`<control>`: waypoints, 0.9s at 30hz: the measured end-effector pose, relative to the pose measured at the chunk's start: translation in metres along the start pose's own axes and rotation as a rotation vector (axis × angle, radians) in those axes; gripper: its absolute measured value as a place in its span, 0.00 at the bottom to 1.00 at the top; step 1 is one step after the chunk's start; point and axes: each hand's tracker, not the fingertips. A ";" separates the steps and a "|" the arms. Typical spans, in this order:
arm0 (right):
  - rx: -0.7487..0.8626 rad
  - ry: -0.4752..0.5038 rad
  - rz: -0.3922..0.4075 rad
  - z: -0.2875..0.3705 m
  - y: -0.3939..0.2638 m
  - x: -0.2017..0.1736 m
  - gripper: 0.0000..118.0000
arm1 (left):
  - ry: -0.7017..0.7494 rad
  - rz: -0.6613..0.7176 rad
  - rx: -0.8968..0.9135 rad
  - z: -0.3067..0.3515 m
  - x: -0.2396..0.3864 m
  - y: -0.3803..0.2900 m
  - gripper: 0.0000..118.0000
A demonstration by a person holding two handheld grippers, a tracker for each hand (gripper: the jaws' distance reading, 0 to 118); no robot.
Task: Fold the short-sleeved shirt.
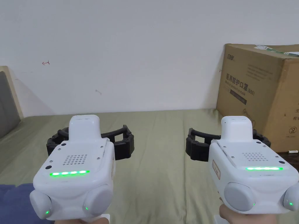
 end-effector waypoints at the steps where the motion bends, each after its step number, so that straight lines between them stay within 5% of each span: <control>1: 0.004 0.000 0.001 0.000 0.000 0.000 0.98 | 0.000 0.002 -0.002 0.000 0.000 0.000 1.00; 24: 0.018 0.004 -0.002 0.007 -0.006 0.002 0.96 | 0.018 -0.014 0.012 0.004 0.002 -0.001 0.99; 26: 0.016 0.002 -0.004 0.007 -0.006 0.001 0.83 | 0.025 -0.021 0.020 0.006 0.001 -0.002 0.87; 27: 0.018 0.000 -0.003 0.008 -0.007 0.001 0.62 | 0.024 -0.022 0.024 0.007 0.001 -0.002 0.70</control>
